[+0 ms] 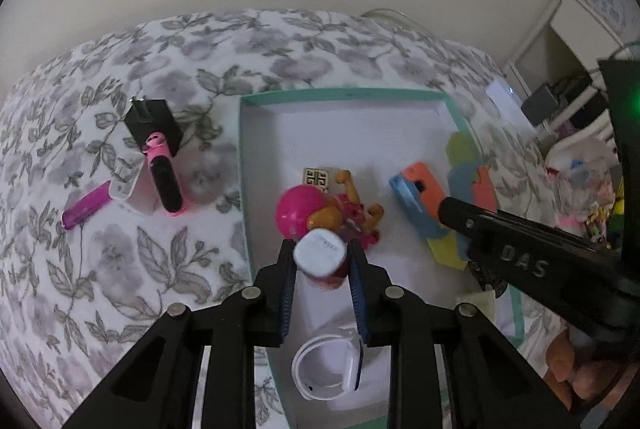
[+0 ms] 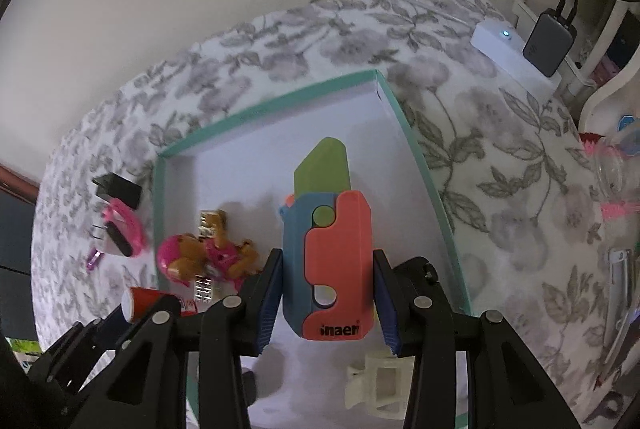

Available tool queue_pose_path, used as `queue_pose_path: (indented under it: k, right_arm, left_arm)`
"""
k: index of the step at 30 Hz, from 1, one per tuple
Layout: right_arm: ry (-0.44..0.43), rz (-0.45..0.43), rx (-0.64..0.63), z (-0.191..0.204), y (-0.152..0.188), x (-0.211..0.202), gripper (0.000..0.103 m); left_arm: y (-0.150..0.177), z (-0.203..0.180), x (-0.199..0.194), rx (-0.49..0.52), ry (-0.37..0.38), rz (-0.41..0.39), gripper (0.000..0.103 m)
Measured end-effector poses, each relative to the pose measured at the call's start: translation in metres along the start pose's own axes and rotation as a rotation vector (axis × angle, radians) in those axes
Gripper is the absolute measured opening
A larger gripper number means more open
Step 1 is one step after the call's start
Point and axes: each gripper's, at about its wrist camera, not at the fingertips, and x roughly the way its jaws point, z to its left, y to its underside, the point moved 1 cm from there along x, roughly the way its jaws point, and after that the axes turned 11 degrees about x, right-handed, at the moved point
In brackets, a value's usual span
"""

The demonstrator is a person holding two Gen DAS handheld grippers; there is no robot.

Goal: Organize rigid objects
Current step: 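Carry the tube and fidget toy over the tray and open both tools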

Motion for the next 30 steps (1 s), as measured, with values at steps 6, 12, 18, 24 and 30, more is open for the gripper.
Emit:
queue_pose_path:
  k: [6, 12, 18, 24, 30]
  right_arm:
    - [0.013, 0.038, -0.003, -0.003, 0.004, 0.012, 0.045]
    - [0.039, 0.059, -0.014, -0.001, 0.006, 0.017, 0.046]
    - [0.053, 0.062, -0.013, -0.001, 0.005, 0.015, 0.047]
    - [0.047, 0.029, -0.012, 0.001, 0.001, 0.002, 0.061]
    - [0.038, -0.051, -0.022, 0.007, -0.007, -0.029, 0.063]
  left_arm:
    - [0.001, -0.007, 0.006, 0.034, -0.019, 0.029, 0.026]
    - [0.001, -0.002, 0.006, 0.015, -0.008, 0.04, 0.026]
    - [0.0, -0.003, 0.004, 0.01, 0.003, 0.048, 0.028]
    - [-0.002, -0.005, -0.003, 0.015, 0.015, 0.053, 0.042]
    - [-0.01, 0.012, -0.023, -0.038, -0.013, 0.015, 0.054]
